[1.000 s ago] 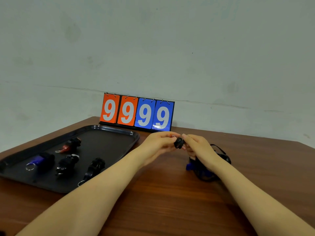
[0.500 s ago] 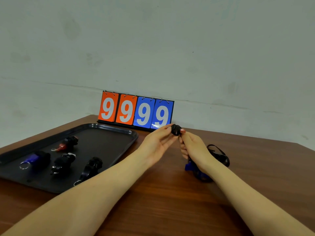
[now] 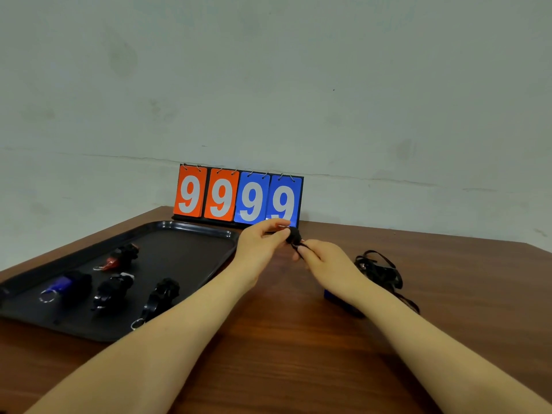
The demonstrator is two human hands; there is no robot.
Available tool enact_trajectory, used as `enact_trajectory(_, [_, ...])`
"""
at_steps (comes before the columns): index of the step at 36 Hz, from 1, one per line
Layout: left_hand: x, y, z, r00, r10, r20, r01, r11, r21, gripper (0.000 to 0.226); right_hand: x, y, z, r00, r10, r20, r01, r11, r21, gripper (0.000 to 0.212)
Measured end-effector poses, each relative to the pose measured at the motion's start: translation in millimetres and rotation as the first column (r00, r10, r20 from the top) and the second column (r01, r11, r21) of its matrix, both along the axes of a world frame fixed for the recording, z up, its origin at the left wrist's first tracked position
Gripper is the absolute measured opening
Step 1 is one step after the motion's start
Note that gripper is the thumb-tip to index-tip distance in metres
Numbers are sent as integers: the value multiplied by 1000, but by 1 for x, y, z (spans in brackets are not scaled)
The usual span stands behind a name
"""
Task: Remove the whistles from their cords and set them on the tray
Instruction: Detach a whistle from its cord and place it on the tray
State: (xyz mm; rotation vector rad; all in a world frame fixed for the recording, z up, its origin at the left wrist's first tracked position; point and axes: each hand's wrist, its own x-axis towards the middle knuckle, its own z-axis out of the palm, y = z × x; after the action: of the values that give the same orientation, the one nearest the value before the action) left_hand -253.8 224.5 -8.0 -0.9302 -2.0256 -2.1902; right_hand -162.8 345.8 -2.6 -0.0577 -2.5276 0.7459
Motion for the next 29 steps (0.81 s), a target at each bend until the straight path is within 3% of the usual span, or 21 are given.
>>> enact_trajectory(7, [-3,-3,2,989,30,-145,-49,990,-131,17,1,4,2,990,-74,-118,49,978,-202,34])
enact_trajectory(12, [1,-3,2,976,-84,-201,15,947,-322,19,3,7,4,985,-95,-146,36,930,-365,36])
enact_trajectory(15, [7,-2,2,968,-203,-148,130,909,-396,19,4,14,5,983,-115,-144,30,872,-489,41])
enact_trajectory(20, [15,-3,9,927,-369,63,374,906,-200,19,5,22,6,980,-120,-161,-16,753,-658,34])
enact_trajectory(23, [18,-6,15,851,-496,175,514,855,-73,22,5,22,6,986,-75,-146,-40,754,-656,35])
enact_trajectory(29, [21,-5,16,728,-620,290,609,781,141,21,1,17,4,992,33,-126,-111,715,-690,38])
